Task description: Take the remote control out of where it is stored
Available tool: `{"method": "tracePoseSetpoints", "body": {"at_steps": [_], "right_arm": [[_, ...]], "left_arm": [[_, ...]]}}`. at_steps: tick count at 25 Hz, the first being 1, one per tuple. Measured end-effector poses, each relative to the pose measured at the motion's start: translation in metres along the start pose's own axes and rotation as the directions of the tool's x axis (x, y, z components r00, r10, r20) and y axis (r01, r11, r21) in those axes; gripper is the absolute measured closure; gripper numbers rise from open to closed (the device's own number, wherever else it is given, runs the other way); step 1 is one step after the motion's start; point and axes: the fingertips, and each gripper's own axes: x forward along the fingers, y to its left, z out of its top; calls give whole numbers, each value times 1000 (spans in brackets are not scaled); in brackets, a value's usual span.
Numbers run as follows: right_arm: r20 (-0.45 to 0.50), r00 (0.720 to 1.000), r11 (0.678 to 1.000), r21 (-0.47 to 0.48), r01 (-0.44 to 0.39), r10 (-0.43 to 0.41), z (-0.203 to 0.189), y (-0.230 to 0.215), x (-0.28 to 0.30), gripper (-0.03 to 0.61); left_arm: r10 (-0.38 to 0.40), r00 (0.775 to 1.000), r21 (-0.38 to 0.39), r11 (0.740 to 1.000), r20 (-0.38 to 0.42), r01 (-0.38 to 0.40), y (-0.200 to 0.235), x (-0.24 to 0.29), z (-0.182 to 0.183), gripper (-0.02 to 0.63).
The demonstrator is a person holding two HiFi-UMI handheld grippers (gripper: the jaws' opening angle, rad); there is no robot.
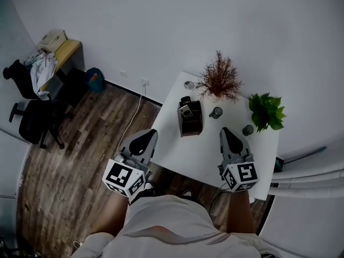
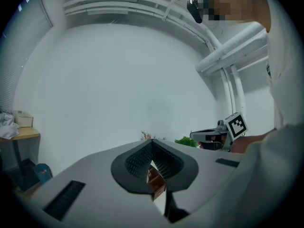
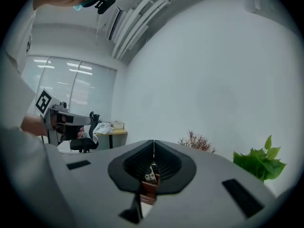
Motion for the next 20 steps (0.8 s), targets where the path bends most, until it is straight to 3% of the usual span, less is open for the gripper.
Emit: {"method": "tracePoseSetpoints", "body": {"at_steps": [4, 8, 9, 11, 20], "right_arm": [[-22, 1000, 1000, -26, -2, 1, -2, 4, 6, 563], [-127, 992, 992, -126, -9, -7, -19, 12, 28, 557], [-158, 987, 989, -146, -26, 2, -24, 16, 36, 533], [-211, 977, 983, -174, -57, 19, -34, 25, 53, 420], [-323, 946, 964, -259, -61, -27, -76, 46, 132, 394]], "left_arm": [[5, 1000, 1, 1000, -4, -5, 2, -3, -3, 605], [8, 1000, -4, 1000, -8, -8, 4, -7, -7, 606], [10, 1000, -8, 1000, -9, -10, 5, -8, -9, 605], [14, 1000, -16, 1000, -13, -14, 7, -10, -14, 604], [71, 996, -65, 995, -50, -75, 34, -29, -39, 605]]}}
